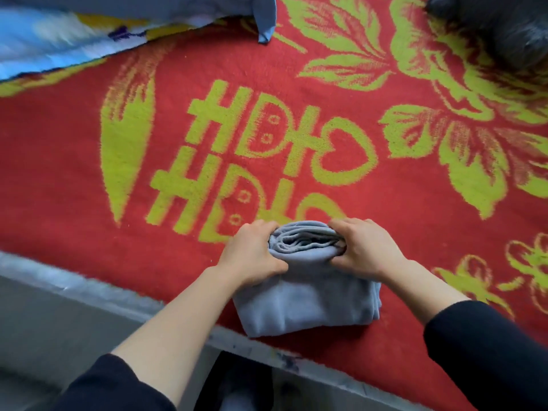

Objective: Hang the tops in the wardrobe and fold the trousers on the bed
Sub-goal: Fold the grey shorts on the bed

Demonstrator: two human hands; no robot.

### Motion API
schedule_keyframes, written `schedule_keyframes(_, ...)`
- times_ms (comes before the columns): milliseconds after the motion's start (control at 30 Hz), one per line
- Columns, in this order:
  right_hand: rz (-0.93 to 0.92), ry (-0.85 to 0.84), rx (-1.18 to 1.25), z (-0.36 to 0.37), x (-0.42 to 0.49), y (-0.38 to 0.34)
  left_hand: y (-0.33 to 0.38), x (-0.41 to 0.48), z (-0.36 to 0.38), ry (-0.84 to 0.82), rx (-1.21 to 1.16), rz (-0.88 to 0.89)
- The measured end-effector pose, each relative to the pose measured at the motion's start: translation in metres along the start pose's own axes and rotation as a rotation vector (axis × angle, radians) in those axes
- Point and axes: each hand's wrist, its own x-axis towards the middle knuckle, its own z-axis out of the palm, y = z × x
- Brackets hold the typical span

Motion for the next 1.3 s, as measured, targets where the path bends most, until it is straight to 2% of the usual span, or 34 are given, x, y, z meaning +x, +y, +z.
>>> schedule_keyframes(167, -0.142, 0.019, -0.147, -0.001, -0.059, -0.037, 0.002, -0.090, 0.029, 0.081, 0.140, 0.036)
schedule_keyframes(267, -0.256, 0.023, -0.255, -0.019, -0.081, -0.068, -0.003, -0.141, 0.034, 0.145, 0.134, 0.025)
schedule_keyframes(367, -0.313, 0.010, -0.258, -0.032, -0.095, -0.109, -0.014, -0.195, 0.033, 0.268, 0.084, -0.002)
schedule_keyframes(567, -0.476, -0.120, -0.273, -0.009, -0.117, -0.231, -0.088, -0.311, 0.031, 0.378, 0.032, -0.154)
schedule_keyframes(800, -0.704, -0.232, -0.300, 0.078, -0.149, -0.409, -0.220, -0.468, 0.069, 0.443, -0.050, -0.361)
schedule_keyframes(1100, -0.919, -0.429, -0.378, 0.249, -0.232, -0.683, -0.415, -0.709, 0.160, 0.507, -0.220, -0.646)
schedule_keyframes(1300, -1.040, -0.517, -0.453, 0.331, -0.269, -0.816, -0.502, -0.812, 0.203, 0.593, -0.300, -0.853)
